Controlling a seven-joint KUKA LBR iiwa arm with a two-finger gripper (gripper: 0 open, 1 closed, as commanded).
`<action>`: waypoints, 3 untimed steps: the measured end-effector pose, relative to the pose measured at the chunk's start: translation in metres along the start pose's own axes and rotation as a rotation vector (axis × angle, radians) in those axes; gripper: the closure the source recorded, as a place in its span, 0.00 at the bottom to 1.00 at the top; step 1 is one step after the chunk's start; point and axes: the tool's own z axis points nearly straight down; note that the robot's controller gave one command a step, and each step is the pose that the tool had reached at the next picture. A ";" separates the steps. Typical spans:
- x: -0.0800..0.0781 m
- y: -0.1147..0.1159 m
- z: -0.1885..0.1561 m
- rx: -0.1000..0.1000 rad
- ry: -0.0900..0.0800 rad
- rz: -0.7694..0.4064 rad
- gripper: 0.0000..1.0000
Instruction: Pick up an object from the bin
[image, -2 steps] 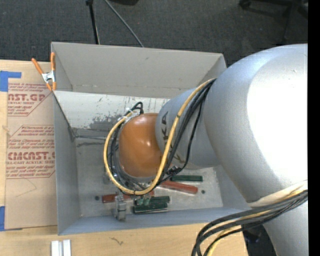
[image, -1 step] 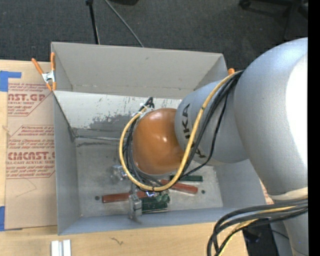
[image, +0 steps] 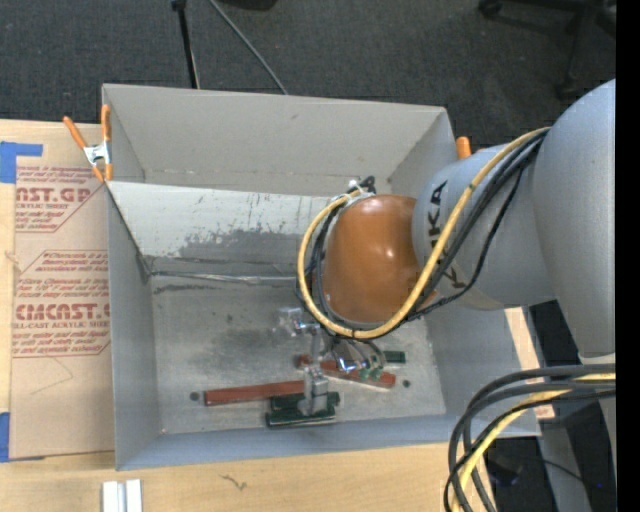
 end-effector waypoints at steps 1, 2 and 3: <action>-0.014 0.052 0.042 -0.004 0.003 0.178 0.00; -0.014 0.053 0.042 -0.003 0.002 0.178 0.00; -0.014 0.053 0.042 -0.003 0.002 0.178 1.00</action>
Offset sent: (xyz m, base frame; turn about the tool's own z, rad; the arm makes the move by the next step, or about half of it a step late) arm 0.0046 0.0513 -0.0405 0.1802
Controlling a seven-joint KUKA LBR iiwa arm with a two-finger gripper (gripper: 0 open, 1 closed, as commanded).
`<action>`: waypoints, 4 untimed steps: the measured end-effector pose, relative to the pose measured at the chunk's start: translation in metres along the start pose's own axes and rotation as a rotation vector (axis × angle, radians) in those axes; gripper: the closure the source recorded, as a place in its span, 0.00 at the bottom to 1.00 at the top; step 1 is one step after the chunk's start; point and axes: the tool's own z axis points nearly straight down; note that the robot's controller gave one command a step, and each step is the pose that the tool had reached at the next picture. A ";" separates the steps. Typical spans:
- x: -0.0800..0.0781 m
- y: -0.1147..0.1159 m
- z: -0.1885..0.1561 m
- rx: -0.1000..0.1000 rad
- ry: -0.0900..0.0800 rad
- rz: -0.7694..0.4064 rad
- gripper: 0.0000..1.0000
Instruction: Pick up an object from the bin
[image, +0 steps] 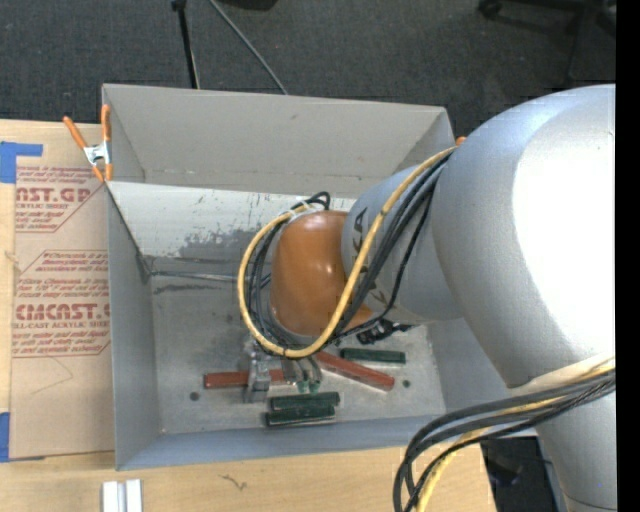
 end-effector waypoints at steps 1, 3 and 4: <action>0.000 0.000 -0.015 0.000 -0.001 0.000 1.00; -0.001 0.001 -0.074 0.000 -0.003 0.000 1.00; -0.002 0.002 -0.131 -0.001 -0.007 0.000 1.00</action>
Offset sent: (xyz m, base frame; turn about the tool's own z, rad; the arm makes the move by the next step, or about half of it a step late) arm 0.0000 -0.0002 0.0151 0.0000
